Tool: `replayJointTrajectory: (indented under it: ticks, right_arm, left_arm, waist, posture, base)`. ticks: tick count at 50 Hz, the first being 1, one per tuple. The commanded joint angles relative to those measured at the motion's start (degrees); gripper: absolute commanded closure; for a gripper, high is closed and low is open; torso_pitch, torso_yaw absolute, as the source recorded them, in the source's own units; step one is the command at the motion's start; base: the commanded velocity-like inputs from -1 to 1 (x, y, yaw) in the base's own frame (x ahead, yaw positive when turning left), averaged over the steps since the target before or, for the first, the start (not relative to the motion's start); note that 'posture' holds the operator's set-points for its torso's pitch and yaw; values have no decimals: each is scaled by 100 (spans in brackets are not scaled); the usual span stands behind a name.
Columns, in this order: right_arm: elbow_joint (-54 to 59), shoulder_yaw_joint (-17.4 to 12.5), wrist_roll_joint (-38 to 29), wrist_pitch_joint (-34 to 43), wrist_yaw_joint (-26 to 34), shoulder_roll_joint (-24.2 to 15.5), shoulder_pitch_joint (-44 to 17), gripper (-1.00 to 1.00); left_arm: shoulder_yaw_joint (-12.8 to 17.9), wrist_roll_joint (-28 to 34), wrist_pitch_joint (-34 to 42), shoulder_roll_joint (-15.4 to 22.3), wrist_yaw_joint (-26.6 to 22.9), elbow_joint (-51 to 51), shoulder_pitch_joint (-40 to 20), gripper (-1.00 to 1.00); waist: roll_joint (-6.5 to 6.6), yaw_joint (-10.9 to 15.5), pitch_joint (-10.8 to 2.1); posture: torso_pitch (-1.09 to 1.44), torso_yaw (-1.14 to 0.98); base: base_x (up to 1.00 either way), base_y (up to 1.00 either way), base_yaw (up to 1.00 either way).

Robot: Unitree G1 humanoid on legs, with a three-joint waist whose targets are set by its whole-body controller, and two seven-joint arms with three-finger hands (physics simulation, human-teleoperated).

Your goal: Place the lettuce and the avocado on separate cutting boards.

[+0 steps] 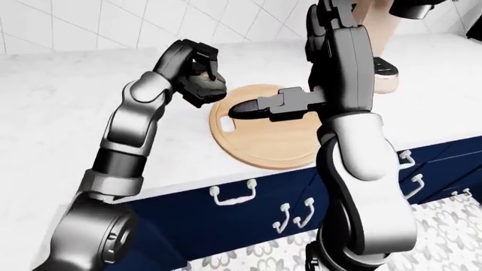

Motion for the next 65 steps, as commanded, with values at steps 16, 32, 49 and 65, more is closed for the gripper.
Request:
replayJointTrajectory:
  ticks: [16, 32, 49, 65]
  right_arm:
    - [-48, -14, -131, -325, 28, 27, 4, -100]
    - [-259, -157, -25, -8, 40, -88, -116, -100]
    - [-311, -145, 31, 5, -7, -110, -75, -100]
    - [-293, -254, 100, 108, -28, -230, -211, -100]
  left_arm:
    - [-39, -99, -1749, -569, 379, 2248, -1132, 100]
    - [-156, 16, -2457, -1180, 518, 3326, -1230, 100]
    - [-227, 194, -2571, -1344, 474, 3490, -904, -42]
    - [-250, 373, -2599, -1395, 410, 3560, -755, -73]
  waist:
    - [-36, 17, -232]
    - [-104, 22, -234]
    - [-130, 25, -242]
    - [-135, 35, -241]
  posture:
    - [0, 0]
    - [0, 0]
    - [0, 0]
    - [0, 0]
  base:
    - [0, 0, 0]
    - [0, 0, 0]
    - [0, 0, 0]
    - [0, 0, 0]
